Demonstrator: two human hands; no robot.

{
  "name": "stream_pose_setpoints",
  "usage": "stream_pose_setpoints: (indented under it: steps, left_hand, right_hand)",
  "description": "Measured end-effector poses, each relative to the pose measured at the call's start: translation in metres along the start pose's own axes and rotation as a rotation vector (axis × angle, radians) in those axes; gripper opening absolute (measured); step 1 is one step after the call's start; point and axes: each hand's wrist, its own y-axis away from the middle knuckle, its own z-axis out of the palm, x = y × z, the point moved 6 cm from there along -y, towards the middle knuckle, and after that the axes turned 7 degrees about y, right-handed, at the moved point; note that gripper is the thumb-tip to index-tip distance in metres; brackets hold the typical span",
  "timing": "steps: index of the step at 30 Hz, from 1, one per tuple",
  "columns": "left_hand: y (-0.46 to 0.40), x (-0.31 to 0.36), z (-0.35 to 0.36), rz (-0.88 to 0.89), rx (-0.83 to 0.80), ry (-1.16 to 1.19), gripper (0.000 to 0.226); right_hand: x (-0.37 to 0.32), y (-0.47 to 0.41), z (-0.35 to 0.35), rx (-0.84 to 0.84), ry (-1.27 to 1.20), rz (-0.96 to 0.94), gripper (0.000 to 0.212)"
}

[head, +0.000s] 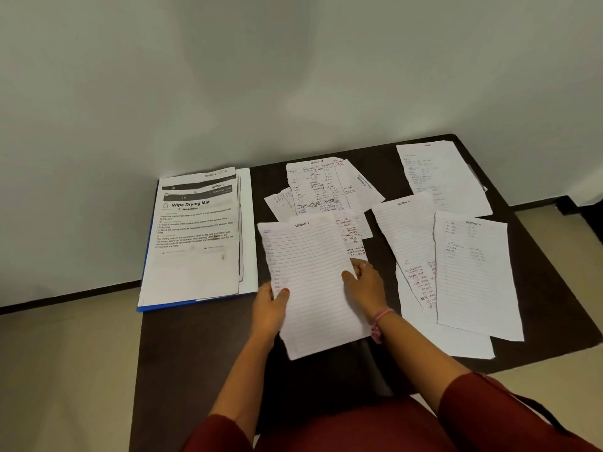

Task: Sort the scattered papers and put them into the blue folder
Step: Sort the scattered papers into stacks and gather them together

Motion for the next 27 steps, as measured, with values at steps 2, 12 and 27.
stream_pose_setpoints:
  steps: [2,12,27]
  left_hand:
    - [-0.002,0.004,0.014,0.003,-0.026,-0.030,0.022]
    - [-0.021,0.011,0.042,0.017,0.001,-0.281,0.016]
    - [-0.032,0.005,0.046,-0.003,0.082,-0.170,0.028]
  right_hand:
    - [0.005,-0.010,-0.007,0.039,0.008,0.022,0.029]
    - [0.017,-0.034,-0.021,0.095,-0.006,0.121,0.023]
    - [0.010,-0.038,-0.018,0.078,0.168,0.107,0.044]
